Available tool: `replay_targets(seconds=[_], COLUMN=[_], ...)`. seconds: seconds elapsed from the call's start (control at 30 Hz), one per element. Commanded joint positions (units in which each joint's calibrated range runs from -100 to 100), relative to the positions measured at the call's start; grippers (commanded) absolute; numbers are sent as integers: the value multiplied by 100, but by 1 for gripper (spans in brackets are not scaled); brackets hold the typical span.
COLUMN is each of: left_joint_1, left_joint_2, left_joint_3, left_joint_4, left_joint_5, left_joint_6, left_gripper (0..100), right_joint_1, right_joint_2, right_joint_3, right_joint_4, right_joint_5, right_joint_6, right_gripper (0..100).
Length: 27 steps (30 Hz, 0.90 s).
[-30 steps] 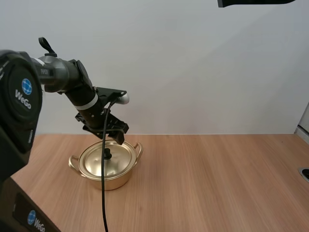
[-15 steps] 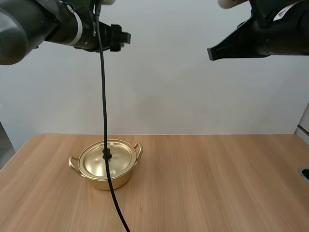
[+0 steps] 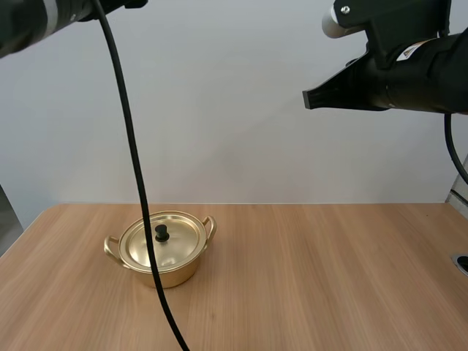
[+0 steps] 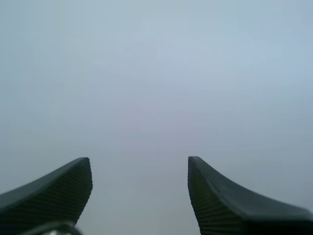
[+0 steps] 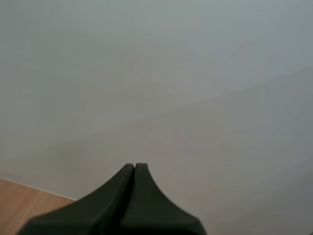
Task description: Open the pot, put the car inside, and close it
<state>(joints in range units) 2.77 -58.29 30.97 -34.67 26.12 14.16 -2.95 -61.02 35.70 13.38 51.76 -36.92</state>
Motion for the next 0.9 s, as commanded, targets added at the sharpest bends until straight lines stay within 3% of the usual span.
replay_targets(seconds=[0.0, 0.1, 0.37, 0.57, 0.63, 0.73, 0.87], left_joint_1=[6, 6, -10, -398, -461, -432, -231], left_joint_2=[-757, -772, -945, -1252, -1517, -1948, -2644], left_joint_3=[637, 1211, 2953, 3111, 3111, 3111, 3111], left_joint_4=[232, 700, 1019, 1007, 1007, 1007, 1052], left_joint_5=[-1009, -1397, -2498, -2340, -2185, -1698, -705], left_joint_6=[11, 11, 11, -64, -64, -64, -140], left_gripper=[90, 90, 90, 90, 90, 90, 90], right_joint_1=[-2, -2, -2, -320, -407, -416, -402], right_joint_2=[0, 0, 0, 13, 13, 1, 1], right_joint_3=[5, 5, 5, 5, 5, 5, 5], right_joint_4=[2, 8, -3, 19, 163, 546, 959], right_joint_5=[-114, -232, -292, -402, -492, -404, -255], right_joint_6=[-29, -29, -132, -369, -369, -369, -625], right_gripper=[0, 0, 0, 0, 0, 0, 0])
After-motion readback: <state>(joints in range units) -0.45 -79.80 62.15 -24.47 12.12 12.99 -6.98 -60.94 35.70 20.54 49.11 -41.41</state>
